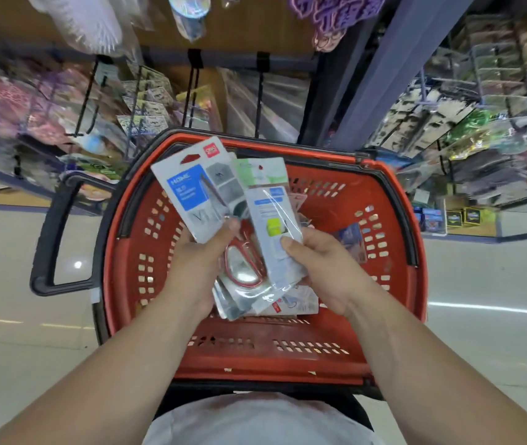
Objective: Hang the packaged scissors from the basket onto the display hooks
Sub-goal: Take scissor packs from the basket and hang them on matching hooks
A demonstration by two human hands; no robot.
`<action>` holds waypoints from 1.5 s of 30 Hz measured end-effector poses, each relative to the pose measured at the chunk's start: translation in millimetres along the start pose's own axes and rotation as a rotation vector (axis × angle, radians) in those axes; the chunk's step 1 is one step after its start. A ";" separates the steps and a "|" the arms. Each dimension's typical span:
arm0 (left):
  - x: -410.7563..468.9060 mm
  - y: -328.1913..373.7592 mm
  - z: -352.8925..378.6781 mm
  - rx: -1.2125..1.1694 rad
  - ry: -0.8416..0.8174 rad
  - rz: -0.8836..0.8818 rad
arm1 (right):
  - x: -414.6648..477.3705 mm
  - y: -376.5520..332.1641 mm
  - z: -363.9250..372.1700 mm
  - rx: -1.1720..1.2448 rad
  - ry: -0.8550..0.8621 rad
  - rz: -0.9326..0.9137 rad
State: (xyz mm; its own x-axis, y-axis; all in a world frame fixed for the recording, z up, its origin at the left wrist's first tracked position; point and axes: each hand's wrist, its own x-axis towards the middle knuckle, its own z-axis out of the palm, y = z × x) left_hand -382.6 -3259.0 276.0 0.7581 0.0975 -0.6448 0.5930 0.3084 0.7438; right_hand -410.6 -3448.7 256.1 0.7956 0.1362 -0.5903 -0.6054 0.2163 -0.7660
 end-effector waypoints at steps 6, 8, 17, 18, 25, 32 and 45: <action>2.3 -3.3 -6.3 0.062 -0.004 -0.019 | 4.0 -5.0 13.3 -0.365 -0.017 -0.081; -1.3 -5.0 -3.3 -0.008 0.000 -0.055 | 1.2 -5.5 24.4 -0.382 -0.039 -0.113; 5.5 -7.0 -24.9 0.086 -0.056 -0.071 | 17.5 13.3 46.0 -0.327 -0.076 -0.156; 7.9 -8.1 -29.5 0.097 -0.048 -0.085 | 20.9 14.6 43.1 -0.355 -0.116 -0.140; 16.0 -5.7 -48.2 0.271 -0.020 -0.085 | 69.0 51.3 -42.0 -0.484 0.189 0.083; 12.4 7.3 -59.9 0.317 0.045 -0.050 | 115.6 139.6 -74.9 -1.395 -0.010 0.341; 6.4 -0.7 -49.7 0.261 0.105 -0.035 | 79.2 79.2 -74.7 -0.968 0.146 -0.089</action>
State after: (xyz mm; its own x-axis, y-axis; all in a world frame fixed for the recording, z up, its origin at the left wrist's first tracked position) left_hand -391.7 -3211.6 262.6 0.7115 0.1925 -0.6758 0.6787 0.0610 0.7319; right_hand -397.2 -3493.0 129.6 0.8680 0.0231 -0.4961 -0.3526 -0.6748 -0.6483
